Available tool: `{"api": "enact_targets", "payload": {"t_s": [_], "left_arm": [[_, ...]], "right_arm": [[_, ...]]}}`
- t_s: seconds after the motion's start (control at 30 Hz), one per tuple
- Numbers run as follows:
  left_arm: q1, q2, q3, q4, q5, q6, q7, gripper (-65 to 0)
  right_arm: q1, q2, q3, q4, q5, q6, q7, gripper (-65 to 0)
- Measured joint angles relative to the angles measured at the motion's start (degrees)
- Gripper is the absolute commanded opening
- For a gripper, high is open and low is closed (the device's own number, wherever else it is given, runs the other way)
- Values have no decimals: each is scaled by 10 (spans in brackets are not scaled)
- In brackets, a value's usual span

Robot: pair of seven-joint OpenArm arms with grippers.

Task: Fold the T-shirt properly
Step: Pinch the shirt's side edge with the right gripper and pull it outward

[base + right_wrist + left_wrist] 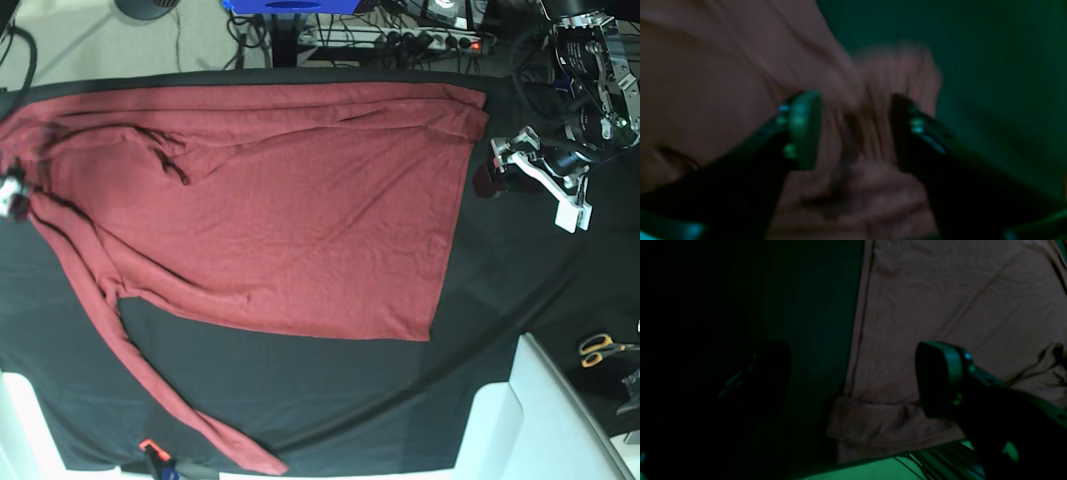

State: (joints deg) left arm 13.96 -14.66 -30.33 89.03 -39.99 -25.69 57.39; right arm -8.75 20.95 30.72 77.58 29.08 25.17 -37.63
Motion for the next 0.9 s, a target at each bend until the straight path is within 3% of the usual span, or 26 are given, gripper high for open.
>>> {"api": "enact_targets", "payload": {"t_s": [0.1,0.2,0.37,0.6,0.73,0.9], "left_arm": [[1,0,0,-13,2,0,1,-89],[1,0,-1,-13,2,0,0,-89],[0,-1,-3,-12,1,-1,-1,-89],[2,0,-5,-11,1,-2,-1,-89],[2,0,-6,-12,1,-2,-1,-89],[0,0,-5,-11,1,-2,-1,-89]], "right_arm": [[26,5,-13,8,5,8,-13,-294],[109,35,-65,-69,-22,6,-47,-294],[225,38,-143,-239,-97,8,1,-294],[305,40,-172,-453,-113,4,96,-291],[308,38,-172,-489,-110,7,137,-291],[309,38,-172,-491,-111,7,132,-297]]}}
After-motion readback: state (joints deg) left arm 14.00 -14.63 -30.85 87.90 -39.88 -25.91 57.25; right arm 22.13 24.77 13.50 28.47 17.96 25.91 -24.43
